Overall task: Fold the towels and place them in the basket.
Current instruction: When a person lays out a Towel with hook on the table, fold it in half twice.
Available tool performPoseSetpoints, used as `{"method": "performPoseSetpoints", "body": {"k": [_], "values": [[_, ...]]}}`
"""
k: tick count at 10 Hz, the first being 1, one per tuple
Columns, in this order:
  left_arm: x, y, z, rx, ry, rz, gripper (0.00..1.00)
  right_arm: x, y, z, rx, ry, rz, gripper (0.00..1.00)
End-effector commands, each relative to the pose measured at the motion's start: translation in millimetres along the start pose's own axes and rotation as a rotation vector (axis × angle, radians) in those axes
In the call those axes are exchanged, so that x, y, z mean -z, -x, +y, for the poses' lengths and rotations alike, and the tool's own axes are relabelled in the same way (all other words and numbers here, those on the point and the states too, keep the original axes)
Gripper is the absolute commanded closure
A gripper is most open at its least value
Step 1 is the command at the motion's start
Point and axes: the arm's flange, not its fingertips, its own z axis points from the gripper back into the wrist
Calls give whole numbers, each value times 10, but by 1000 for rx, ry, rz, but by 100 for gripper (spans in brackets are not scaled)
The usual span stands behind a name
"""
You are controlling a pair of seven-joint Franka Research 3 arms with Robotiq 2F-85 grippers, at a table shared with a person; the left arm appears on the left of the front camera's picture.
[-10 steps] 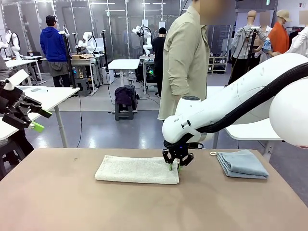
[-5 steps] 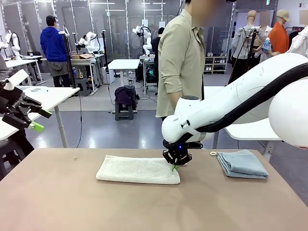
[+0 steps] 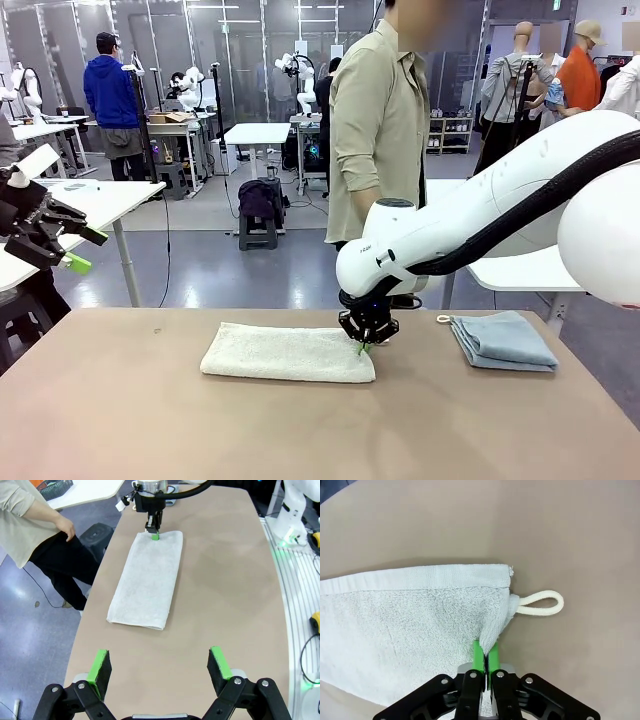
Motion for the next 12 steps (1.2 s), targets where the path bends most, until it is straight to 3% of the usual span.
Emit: {"method": "performPoseSetpoints", "body": {"k": [1,4,9,12], "values": [[-11,-12,-13,8,3,-2,2,4,5,1,-6,-3,3,100],[-11,-12,-13,8,3,-2,2,-81,-56,-134,-96,29,-23,96],[-11,-12,-13,8,3,-2,2,-218,-89,-292,-127,90,-30,96],[-11,-12,-13,8,3,-2,2,-427,-43,-108,-106,131,-13,96]]}}
